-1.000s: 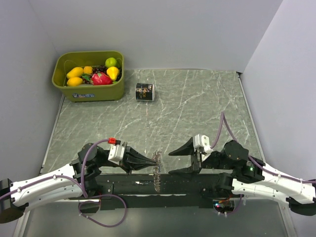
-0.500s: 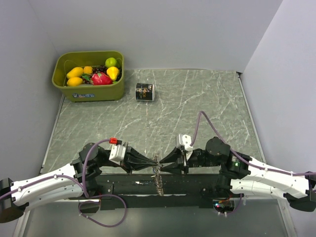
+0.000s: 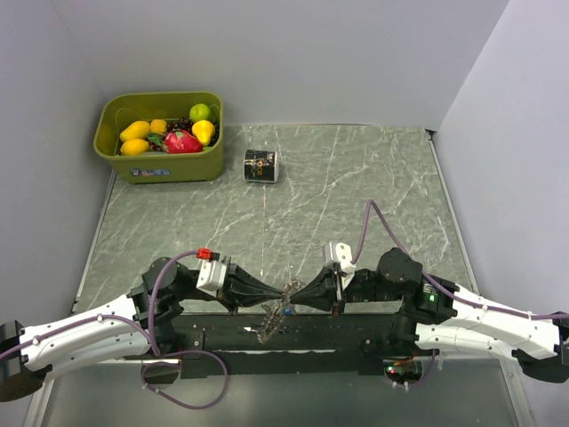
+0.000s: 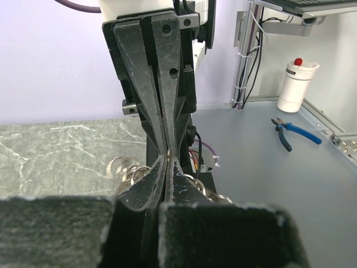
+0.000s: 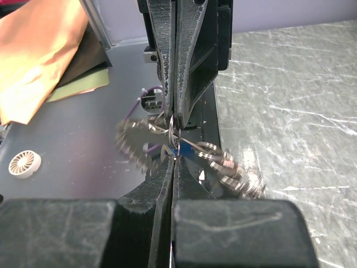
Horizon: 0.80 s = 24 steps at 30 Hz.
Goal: Put the keys on the keyring
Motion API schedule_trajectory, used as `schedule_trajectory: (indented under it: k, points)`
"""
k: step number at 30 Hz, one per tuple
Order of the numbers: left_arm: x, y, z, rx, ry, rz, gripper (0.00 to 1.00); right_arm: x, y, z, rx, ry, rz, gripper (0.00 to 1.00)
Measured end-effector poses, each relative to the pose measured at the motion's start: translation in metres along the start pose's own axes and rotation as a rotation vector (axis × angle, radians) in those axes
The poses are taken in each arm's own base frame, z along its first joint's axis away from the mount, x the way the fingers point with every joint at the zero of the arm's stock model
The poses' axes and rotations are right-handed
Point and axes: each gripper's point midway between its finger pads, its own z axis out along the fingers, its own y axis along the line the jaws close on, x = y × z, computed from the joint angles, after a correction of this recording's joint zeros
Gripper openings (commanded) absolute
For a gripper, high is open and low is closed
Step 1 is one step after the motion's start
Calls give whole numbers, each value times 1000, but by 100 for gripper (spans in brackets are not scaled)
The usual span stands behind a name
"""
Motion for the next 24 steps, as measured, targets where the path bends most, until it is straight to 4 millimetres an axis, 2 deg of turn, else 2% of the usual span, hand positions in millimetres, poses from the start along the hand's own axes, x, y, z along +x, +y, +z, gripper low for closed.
schedule_trajectory:
  k: [24]
  points:
    - [-3,-2,0,12,-7,2,1,5,-2,7,-6,7,11,0]
